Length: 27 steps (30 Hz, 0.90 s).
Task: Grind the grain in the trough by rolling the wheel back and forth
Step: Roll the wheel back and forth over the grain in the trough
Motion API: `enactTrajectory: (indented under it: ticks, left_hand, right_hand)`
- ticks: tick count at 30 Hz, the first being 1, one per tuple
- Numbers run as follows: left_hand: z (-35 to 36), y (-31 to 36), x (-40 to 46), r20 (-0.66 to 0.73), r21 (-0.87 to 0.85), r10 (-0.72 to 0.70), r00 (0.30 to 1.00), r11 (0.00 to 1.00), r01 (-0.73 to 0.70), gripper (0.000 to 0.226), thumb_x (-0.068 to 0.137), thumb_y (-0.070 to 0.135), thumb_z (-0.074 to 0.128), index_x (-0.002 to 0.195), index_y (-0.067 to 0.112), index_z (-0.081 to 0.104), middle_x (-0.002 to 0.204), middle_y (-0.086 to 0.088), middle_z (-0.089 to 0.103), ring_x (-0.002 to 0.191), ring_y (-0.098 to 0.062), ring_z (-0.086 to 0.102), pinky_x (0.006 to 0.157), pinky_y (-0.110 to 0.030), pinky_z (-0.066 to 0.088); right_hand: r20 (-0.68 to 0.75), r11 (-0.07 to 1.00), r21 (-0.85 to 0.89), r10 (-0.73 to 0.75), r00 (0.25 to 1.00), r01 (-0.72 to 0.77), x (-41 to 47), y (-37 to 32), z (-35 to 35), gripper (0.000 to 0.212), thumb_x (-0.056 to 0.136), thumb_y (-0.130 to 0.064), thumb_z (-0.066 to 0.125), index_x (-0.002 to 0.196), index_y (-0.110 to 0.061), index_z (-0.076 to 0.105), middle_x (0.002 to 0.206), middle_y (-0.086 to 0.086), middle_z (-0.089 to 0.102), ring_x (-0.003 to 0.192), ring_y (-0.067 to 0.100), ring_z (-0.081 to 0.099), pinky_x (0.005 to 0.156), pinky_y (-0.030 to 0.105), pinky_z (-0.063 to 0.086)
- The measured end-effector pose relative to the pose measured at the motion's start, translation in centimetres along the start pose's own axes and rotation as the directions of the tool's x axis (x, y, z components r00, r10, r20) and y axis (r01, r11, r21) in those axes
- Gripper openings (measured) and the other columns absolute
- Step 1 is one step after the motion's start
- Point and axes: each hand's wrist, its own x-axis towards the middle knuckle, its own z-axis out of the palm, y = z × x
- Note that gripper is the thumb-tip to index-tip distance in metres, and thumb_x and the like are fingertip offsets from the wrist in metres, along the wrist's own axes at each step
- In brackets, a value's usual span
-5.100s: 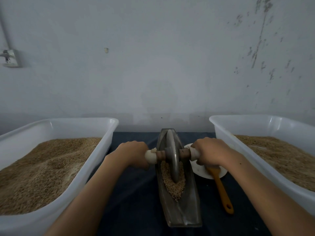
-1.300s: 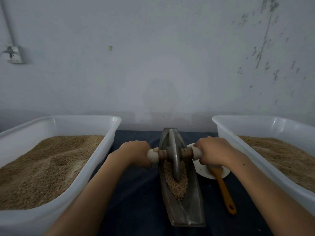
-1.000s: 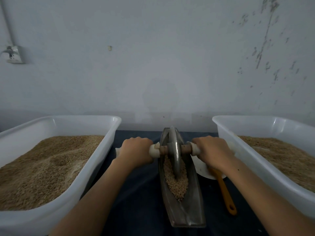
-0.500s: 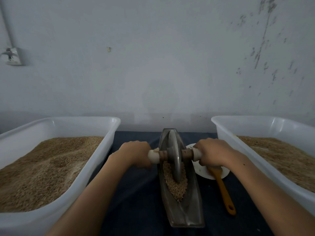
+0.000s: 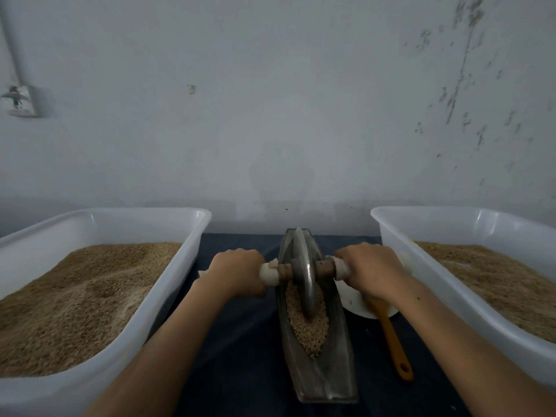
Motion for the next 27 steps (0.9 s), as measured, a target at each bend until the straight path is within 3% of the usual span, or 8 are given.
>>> enactTrajectory:
  ticks: [4, 8, 14, 18, 22, 27]
  left_hand:
    - [-0.4, 0.0, -0.1, 0.103, -0.033, -0.003, 0.995, 0.999, 0.007, 0.037, 0.076, 0.035, 0.072, 0.109, 0.022, 0.060, 0.090, 0.005, 0.056, 0.085, -0.016, 0.055, 0.077, -0.031, 0.045]
    - [-0.5, 0.1, -0.1, 0.091, -0.014, 0.001, 0.996, 1.000, 0.000, 0.037, 0.076, 0.037, 0.073, 0.108, 0.022, 0.060, 0.088, 0.006, 0.055, 0.083, -0.015, 0.054, 0.076, -0.031, 0.045]
    - [0.1, 0.1, 0.1, -0.095, 0.045, 0.026, 0.995, 0.999, -0.021, 0.023, 0.078, 0.038, 0.067, 0.096, 0.026, 0.060, 0.089, 0.005, 0.063, 0.082, -0.014, 0.058, 0.070, -0.028, 0.042]
    - [0.3, 0.3, -0.1, -0.178, 0.091, 0.034, 0.983, 0.996, -0.017, 0.017, 0.079, 0.038, 0.064, 0.084, 0.028, 0.051, 0.081, 0.008, 0.056, 0.074, -0.012, 0.052, 0.067, -0.028, 0.039]
    - [0.1, 0.3, -0.1, -0.114, 0.078, 0.013, 0.993, 0.997, -0.004, 0.021, 0.079, 0.037, 0.066, 0.095, 0.026, 0.058, 0.091, 0.004, 0.062, 0.079, -0.014, 0.054, 0.070, -0.029, 0.041]
    - [-0.3, 0.1, -0.1, 0.044, 0.029, 0.000, 0.999, 1.000, -0.001, 0.037, 0.077, 0.037, 0.071, 0.110, 0.023, 0.060, 0.096, 0.003, 0.062, 0.091, -0.018, 0.060, 0.079, -0.032, 0.047]
  right_hand:
    - [0.123, 0.999, -0.033, -0.003, 0.992, 0.007, 0.2, 0.0, -0.8, 0.021, 0.086, -0.021, 0.058, 0.106, -0.029, 0.061, 0.091, -0.005, 0.060, 0.083, 0.015, 0.056, 0.071, 0.028, 0.044]
    - [0.187, 1.000, -0.010, 0.007, 0.982, -0.006, 0.3, 0.3, -0.9, 0.025, 0.085, -0.022, 0.062, 0.108, -0.029, 0.060, 0.088, -0.005, 0.059, 0.082, 0.014, 0.058, 0.072, 0.028, 0.045]
    - [-0.005, 1.000, 0.029, 0.013, 1.000, -0.012, 0.1, 0.2, 0.3, 0.007, 0.088, -0.024, 0.056, 0.090, -0.030, 0.057, 0.089, -0.006, 0.064, 0.085, 0.017, 0.062, 0.079, 0.034, 0.051]
    - [-0.061, 0.999, 0.042, 0.016, 0.998, -0.013, -0.1, 0.2, 0.5, 0.014, 0.089, -0.024, 0.055, 0.081, -0.033, 0.048, 0.088, -0.006, 0.063, 0.084, 0.018, 0.060, 0.079, 0.036, 0.051]
    - [-0.016, 0.999, 0.040, 0.022, 1.000, -0.022, -0.2, 0.0, 0.1, 0.009, 0.088, -0.023, 0.056, 0.088, -0.031, 0.055, 0.092, -0.005, 0.064, 0.087, 0.018, 0.061, 0.081, 0.036, 0.051]
    - [0.174, 1.000, -0.006, 0.012, 0.985, -0.011, 0.1, 0.2, -1.0, 0.019, 0.086, -0.025, 0.063, 0.104, -0.029, 0.059, 0.089, -0.006, 0.058, 0.082, 0.014, 0.057, 0.074, 0.028, 0.045]
